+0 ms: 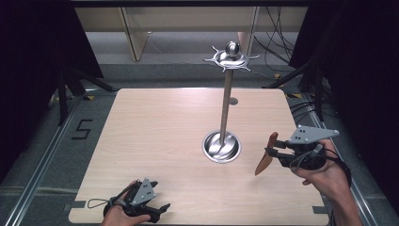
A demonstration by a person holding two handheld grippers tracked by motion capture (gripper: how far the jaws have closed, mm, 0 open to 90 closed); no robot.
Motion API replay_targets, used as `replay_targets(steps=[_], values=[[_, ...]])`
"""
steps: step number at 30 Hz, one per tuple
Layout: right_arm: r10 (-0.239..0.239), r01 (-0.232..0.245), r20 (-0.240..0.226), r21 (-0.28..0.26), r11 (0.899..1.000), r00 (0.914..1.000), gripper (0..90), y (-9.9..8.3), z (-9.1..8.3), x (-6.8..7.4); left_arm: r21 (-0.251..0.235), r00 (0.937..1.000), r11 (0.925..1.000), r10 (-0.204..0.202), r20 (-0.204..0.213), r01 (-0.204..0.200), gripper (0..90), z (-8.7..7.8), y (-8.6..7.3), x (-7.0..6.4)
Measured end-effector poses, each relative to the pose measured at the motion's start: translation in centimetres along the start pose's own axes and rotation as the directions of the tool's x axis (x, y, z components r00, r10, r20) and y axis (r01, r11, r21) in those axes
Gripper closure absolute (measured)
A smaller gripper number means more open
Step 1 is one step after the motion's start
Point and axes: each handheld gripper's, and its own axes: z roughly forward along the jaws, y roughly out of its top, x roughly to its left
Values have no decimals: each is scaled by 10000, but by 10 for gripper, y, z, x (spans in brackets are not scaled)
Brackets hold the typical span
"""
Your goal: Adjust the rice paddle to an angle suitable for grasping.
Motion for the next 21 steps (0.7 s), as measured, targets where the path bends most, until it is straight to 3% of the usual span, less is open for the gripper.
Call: replay_targets(steps=[5, 6, 8, 10, 13, 17, 21], values=[[-149, 149, -66, -87, 9999, 9999, 668, 5, -3, -5, 32, 10000, 10000, 7, -23, -7, 161, 0, 0, 0], [38, -39, -50, -119, 9999, 10000, 668, 6, -4, -4, 139, 10000, 9999, -31, 31, 30, 161, 0, 0, 0], [-176, 175, -29, -277, 9995, 9998, 668, 9, -3, -5, -34, 10000, 10000, -68, 1, 68, 161, 0, 0, 0], [-27, 24, -104, -311, 9995, 9999, 668, 12, -4, -4, -1, 10000, 10000, -66, 19, 66, 161, 0, 0, 0], [-223, 229, 118, -544, 9983, 9997, 668, 19, -4, -5, -30, 10000, 10000, -58, 16, 58, 161, 1, 0, 0], [-144, 135, -161, -592, 9982, 9998, 668, 26, -3, -3, -32, 10000, 10000, -73, 25, 73, 161, 0, 0, 1], [-312, 305, -69, -815, 9962, 9995, 668, 35, -1, -3, 6, 10000, 10000, -13, -12, 13, 161, 0, 0, 1]])
